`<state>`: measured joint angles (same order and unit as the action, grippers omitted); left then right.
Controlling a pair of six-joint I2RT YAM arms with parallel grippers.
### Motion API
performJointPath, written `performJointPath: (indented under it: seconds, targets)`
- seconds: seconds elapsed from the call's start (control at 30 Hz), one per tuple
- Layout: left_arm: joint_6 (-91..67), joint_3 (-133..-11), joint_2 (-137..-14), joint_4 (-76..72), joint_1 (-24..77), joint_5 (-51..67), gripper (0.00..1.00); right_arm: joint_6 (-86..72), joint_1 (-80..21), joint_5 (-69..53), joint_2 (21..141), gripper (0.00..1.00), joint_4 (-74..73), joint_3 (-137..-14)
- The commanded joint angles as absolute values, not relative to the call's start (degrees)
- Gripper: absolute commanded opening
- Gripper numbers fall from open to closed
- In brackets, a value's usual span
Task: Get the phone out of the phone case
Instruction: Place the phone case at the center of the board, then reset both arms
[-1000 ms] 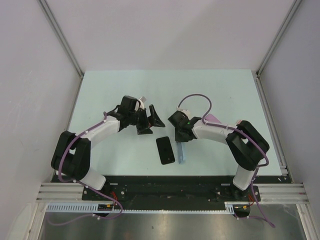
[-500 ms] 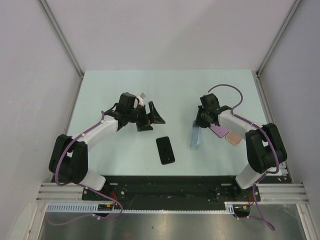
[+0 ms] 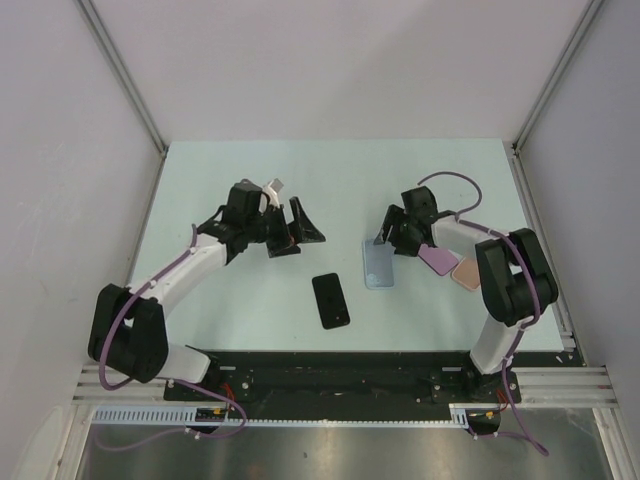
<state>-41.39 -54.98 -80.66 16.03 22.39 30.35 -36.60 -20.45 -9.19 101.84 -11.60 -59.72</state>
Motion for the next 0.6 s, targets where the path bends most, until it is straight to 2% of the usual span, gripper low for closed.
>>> performJointPath:
  seconds: [0.0,0.17,0.2,0.57]
  targets:
    - [-39.2,-57.39,-78.13,16.17,21.27,29.09,1.0,-35.86,-18.98,1.3,96.7,0.69,-19.85,-62.05]
    - [-38.06,-59.06,-77.96,17.14,20.04,28.13,1.0,-34.98,-19.25,11.84,87.29,0.71,-27.05,-61.09]
    - [-37.88,-59.5,-77.7,17.66,19.78,27.52,1.0,-35.24,-19.25,13.17,83.8,0.98,-28.03,-60.56]
    - [-33.49,-58.46,-67.16,15.57,16.52,19.6,1.0,-36.91,-18.28,18.46,58.37,1.0,-39.37,-50.2]
